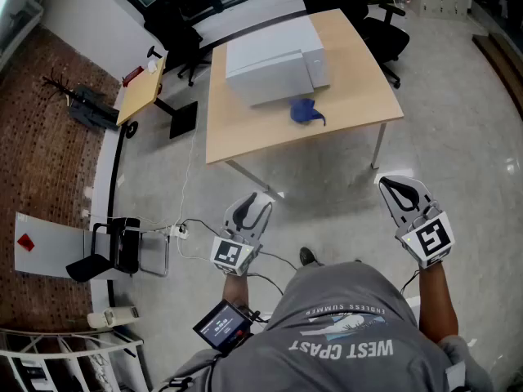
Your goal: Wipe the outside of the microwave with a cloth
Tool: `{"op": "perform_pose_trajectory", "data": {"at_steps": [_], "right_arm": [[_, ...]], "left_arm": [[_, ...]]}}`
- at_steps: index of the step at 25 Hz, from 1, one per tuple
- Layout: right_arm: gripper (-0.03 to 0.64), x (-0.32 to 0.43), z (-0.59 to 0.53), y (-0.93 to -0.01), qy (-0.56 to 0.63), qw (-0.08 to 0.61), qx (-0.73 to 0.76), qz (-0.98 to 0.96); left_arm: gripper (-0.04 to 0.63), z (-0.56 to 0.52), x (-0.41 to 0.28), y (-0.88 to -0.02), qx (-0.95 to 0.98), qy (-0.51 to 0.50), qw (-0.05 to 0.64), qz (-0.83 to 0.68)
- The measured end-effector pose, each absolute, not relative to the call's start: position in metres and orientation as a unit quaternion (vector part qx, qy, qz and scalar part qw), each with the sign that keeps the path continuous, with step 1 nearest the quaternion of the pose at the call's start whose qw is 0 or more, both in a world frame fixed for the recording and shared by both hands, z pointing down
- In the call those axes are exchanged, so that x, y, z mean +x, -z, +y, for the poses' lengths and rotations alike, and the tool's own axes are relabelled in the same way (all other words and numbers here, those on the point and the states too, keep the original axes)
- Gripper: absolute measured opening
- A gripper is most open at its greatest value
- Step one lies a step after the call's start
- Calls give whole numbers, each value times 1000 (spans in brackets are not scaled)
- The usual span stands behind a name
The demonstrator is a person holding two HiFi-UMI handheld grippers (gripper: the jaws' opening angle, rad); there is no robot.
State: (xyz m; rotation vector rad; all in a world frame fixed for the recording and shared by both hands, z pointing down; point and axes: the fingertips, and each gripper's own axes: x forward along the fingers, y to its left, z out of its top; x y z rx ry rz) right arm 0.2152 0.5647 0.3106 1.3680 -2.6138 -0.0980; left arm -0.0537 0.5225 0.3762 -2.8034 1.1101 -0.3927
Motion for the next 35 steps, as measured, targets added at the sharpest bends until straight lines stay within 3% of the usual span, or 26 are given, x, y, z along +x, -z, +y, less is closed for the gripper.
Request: {"op": "perform_pose_trajectory", "data": {"at_steps": [23,35], "right_arm": [[21,215,562,-343,-20,102,436,-894],[23,149,401,-337,-1,153,455,-877]], "left_arm": [[183,528,-43,-403,-924,136,16,357],[183,409,-80,-439,-958,152,-9,244]]}}
